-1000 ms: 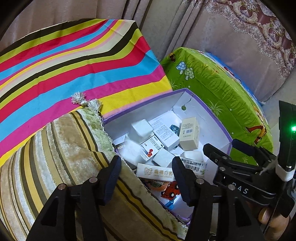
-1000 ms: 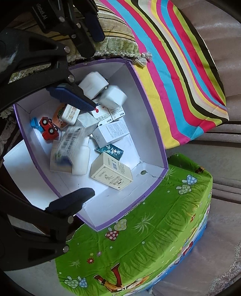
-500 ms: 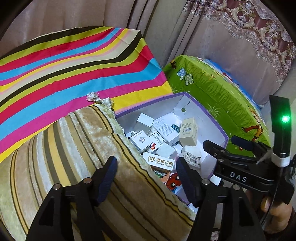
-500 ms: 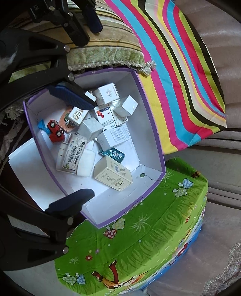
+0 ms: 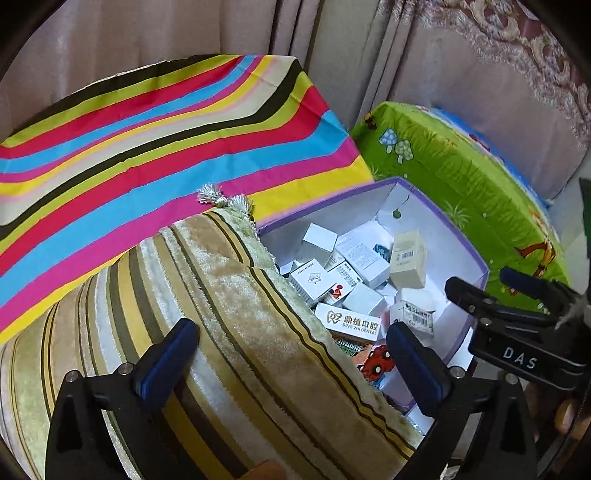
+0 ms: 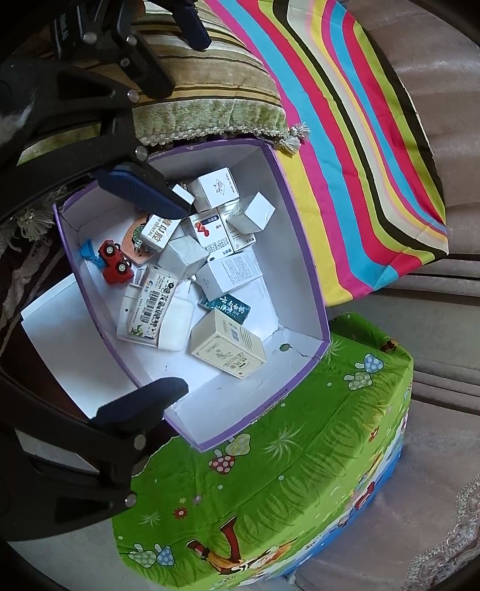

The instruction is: Organize rigid objects

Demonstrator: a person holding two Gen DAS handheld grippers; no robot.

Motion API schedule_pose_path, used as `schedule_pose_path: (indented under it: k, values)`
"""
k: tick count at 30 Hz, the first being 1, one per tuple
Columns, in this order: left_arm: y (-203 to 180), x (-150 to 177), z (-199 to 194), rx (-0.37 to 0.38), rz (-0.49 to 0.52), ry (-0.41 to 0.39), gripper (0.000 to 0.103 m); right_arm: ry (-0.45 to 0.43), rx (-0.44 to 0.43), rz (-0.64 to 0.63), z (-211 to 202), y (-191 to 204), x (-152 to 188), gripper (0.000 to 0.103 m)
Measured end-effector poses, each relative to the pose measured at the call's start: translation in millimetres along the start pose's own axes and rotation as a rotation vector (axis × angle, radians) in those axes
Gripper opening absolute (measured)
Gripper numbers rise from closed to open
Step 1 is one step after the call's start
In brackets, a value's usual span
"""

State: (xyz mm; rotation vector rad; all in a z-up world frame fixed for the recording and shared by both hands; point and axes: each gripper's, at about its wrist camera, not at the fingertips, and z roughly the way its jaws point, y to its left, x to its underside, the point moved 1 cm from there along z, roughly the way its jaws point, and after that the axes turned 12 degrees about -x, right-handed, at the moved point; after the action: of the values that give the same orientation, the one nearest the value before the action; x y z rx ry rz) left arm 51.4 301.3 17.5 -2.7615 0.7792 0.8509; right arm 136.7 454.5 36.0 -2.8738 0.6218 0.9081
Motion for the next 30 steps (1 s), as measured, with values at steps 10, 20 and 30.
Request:
schedule_pose_path:
  k: [10, 20, 30]
  values:
    - [-3.3, -8.6, 4.4, 0.139, 0.002, -0.018, 0.103, -0.001, 0.012, -0.003, -0.2, -0.5, -1.8, 0.089]
    - [-2.4, -7.9, 9.5, 0.163, -0.008, 0.001, 0.103, -0.002, 0.013, -0.004, 0.0, -1.0, -1.7, 0.089]
    - [-0.8, -6.2, 10.1, 0.165, -0.010, -0.001, 0.103, 0.002, 0.010, -0.006, 1.1, -0.6, -1.3, 0.089]
